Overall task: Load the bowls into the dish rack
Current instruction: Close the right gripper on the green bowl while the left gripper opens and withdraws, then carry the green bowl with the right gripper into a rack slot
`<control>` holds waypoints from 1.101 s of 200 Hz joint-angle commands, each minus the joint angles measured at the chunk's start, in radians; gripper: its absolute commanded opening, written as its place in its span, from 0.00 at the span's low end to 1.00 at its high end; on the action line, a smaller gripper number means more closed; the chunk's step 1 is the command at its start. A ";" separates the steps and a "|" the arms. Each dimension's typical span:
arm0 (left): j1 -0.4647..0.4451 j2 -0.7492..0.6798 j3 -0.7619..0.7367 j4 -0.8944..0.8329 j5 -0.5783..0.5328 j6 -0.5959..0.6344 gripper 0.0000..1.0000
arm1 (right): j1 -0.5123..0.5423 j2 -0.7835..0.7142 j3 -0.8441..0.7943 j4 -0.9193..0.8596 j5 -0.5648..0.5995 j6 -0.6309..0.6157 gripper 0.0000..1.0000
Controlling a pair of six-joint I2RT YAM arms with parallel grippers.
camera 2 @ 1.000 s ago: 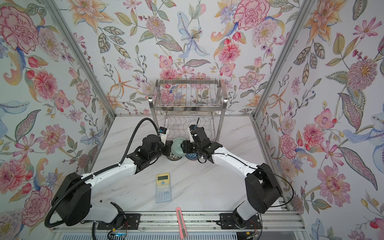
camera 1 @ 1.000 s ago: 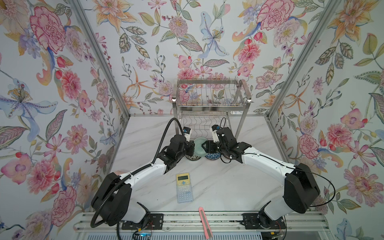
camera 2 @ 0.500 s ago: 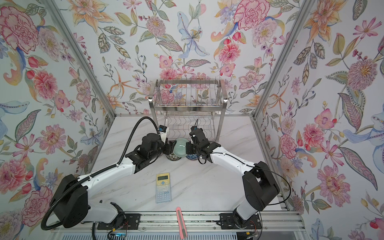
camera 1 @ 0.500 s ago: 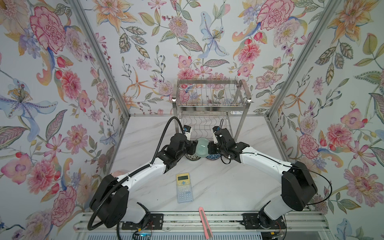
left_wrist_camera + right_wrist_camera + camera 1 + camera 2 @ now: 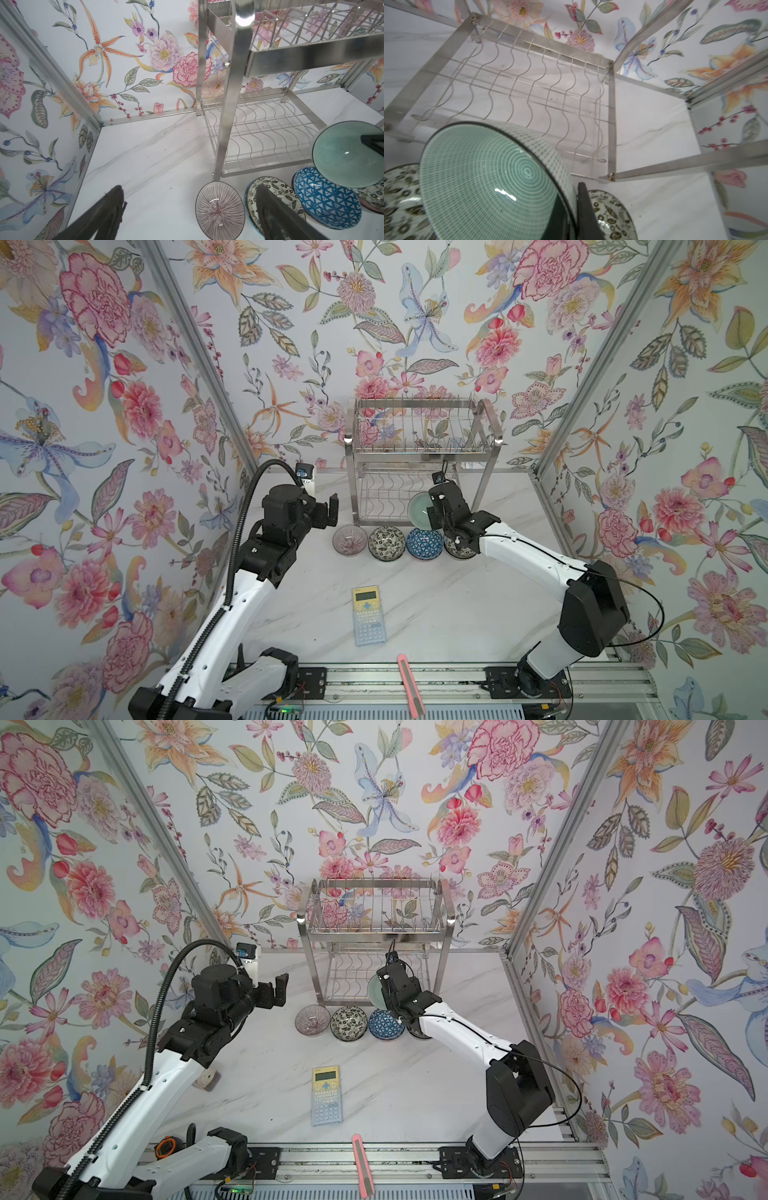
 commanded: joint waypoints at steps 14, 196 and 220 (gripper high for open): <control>0.042 -0.030 -0.050 -0.017 0.002 0.070 0.99 | -0.035 0.126 0.085 0.138 0.327 -0.222 0.00; 0.132 -0.021 -0.214 0.126 0.122 0.060 1.00 | -0.099 0.547 0.337 0.688 0.541 -0.907 0.00; 0.133 -0.025 -0.216 0.126 0.128 0.061 0.99 | -0.109 0.614 0.403 0.739 0.551 -0.984 0.00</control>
